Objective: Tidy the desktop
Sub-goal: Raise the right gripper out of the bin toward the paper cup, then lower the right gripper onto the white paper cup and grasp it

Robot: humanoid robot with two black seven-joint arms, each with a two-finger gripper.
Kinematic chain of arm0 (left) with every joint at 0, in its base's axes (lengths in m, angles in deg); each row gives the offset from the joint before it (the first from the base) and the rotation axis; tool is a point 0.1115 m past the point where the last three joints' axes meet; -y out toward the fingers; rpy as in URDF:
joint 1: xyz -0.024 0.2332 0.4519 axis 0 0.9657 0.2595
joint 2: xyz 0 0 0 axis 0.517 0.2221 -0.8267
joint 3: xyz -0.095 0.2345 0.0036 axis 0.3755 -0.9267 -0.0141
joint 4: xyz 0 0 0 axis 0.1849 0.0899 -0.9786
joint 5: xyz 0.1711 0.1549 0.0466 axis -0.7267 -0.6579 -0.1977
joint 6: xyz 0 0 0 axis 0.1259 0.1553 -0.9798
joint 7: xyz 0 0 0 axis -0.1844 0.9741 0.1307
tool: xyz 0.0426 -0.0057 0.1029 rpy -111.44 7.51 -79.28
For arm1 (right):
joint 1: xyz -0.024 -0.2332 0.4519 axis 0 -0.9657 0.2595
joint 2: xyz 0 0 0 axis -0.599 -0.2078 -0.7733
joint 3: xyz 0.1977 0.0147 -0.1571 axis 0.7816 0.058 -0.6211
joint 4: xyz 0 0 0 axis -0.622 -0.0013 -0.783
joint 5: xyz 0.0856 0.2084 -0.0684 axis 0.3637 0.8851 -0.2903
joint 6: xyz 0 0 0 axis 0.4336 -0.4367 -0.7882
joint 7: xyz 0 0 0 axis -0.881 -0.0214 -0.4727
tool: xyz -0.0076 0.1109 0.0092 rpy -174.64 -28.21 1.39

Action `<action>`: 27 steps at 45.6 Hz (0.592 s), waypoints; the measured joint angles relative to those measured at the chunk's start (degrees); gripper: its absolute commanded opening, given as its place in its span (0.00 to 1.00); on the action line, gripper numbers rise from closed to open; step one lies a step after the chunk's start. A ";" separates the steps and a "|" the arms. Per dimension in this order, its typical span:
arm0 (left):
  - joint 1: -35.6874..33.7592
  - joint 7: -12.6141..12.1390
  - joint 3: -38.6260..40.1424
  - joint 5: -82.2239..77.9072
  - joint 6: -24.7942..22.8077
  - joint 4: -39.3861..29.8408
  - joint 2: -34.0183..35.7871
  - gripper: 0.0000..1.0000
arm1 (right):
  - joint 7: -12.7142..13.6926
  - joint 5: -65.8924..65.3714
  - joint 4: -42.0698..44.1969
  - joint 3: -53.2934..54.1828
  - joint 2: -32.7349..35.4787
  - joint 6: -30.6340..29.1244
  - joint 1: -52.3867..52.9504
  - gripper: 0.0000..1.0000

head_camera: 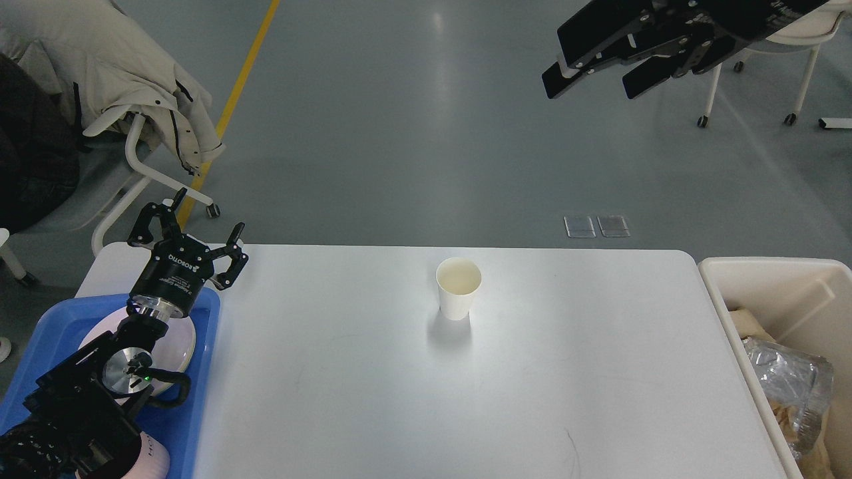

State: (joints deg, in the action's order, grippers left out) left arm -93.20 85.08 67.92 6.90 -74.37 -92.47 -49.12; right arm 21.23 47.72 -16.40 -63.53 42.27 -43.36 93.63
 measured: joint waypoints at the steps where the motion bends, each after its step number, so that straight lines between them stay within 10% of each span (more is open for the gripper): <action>1: 0.00 0.00 0.00 0.00 0.00 0.00 0.00 1.00 | 0.03 -0.01 0.13 0.13 -0.06 0.00 -0.89 1.00; 5: 0.00 0.00 0.00 0.00 0.00 -0.01 -0.01 1.00 | 0.27 0.04 0.32 0.28 -1.98 3.98 -8.50 1.00; 15: 0.02 0.10 0.00 -0.01 0.00 -0.01 -0.01 1.00 | 2.70 4.50 9.67 -4.28 -22.12 39.36 -33.47 1.00; 27: 0.02 0.11 0.00 0.00 0.00 0.00 0.00 1.00 | 13.99 20.21 30.82 -6.50 -36.87 43.49 -54.68 1.00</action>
State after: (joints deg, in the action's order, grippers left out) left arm -93.18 85.19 67.92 6.89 -74.37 -92.47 -49.12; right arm 35.22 67.93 14.42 -70.03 5.40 0.13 38.95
